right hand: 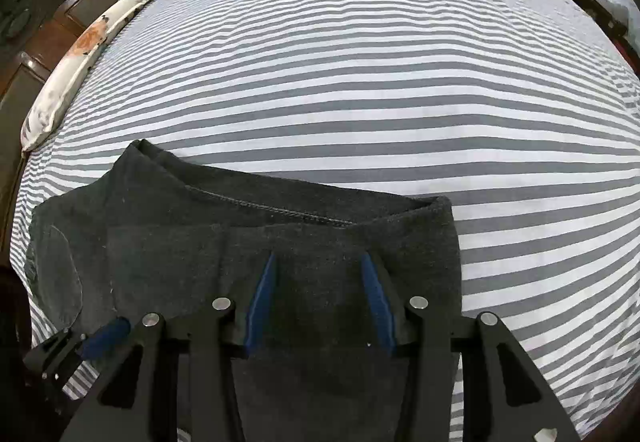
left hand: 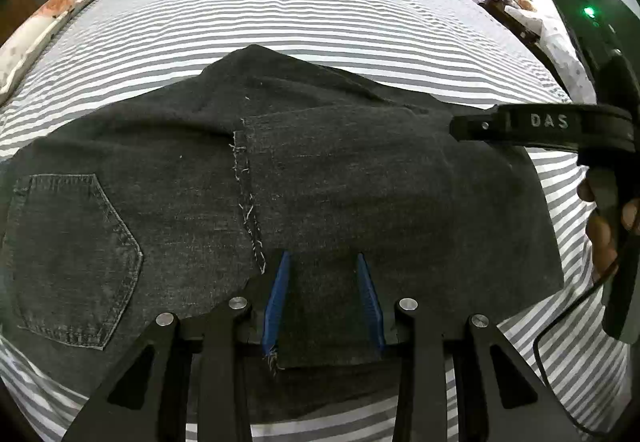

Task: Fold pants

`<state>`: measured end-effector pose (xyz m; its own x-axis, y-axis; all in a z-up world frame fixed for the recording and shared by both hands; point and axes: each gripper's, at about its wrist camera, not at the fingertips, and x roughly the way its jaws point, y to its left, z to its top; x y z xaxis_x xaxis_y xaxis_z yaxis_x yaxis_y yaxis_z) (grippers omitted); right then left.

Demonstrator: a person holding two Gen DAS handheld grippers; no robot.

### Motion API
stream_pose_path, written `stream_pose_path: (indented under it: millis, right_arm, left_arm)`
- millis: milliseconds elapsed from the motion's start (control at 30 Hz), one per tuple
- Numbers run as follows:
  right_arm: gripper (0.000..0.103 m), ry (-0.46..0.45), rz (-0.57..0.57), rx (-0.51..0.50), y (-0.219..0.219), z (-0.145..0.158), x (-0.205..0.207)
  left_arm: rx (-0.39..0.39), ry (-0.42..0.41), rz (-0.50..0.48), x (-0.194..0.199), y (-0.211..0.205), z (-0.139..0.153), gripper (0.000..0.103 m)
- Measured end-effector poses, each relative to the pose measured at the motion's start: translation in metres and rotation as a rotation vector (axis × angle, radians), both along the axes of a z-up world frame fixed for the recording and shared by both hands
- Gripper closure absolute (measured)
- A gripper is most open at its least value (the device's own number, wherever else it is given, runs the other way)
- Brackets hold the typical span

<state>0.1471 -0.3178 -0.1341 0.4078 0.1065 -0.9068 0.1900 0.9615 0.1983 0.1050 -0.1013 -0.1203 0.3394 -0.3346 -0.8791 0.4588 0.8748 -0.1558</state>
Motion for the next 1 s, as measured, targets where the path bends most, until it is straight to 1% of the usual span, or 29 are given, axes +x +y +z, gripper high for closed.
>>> stream_pose_path:
  millis: [167, 300, 433, 500, 567, 700, 800, 900, 1000]
  right_arm:
    - [0.06, -0.008, 0.014, -0.002, 0.01, 0.007, -0.021]
    - [0.057, -0.011, 0.014, -0.011, 0.017, 0.007, -0.043]
    - [0.057, 0.001, 0.014, -0.023, 0.022, 0.002, -0.056]
    - [0.056, 0.019, 0.013, -0.015, 0.025, -0.004, -0.062]
    - [0.055, 0.02, 0.02, -0.029, 0.03, -0.008, -0.07]
    - [0.048, 0.027, 0.034, -0.037, 0.039, -0.012, -0.082]
    - [0.048, 0.033, 0.042, -0.034, 0.044, -0.013, -0.088]
    - [0.048, 0.036, 0.031, 0.014, 0.044, -0.009, -0.092]
    - [0.048, 0.032, 0.021, 0.062, 0.045, -0.005, -0.096]
  left_arm:
    - [-0.003, 0.001, 0.005, -0.003, 0.002, 0.002, 0.067]
    - [-0.007, 0.014, 0.013, -0.003, 0.009, 0.005, 0.067]
    - [0.003, 0.035, 0.065, -0.005, 0.027, 0.009, 0.066]
    - [-0.026, 0.058, 0.106, -0.003, 0.044, 0.012, 0.066]
    - [-0.061, 0.071, 0.16, -0.001, 0.064, 0.018, 0.066]
    - [-0.085, 0.044, 0.255, 0.004, 0.105, 0.035, 0.066]
    - [-0.126, 0.04, 0.338, 0.008, 0.146, 0.045, 0.066]
    - [-0.164, 0.032, 0.425, 0.011, 0.185, 0.052, 0.065]
    - [-0.216, 0.054, 0.517, 0.015, 0.227, 0.053, 0.065]
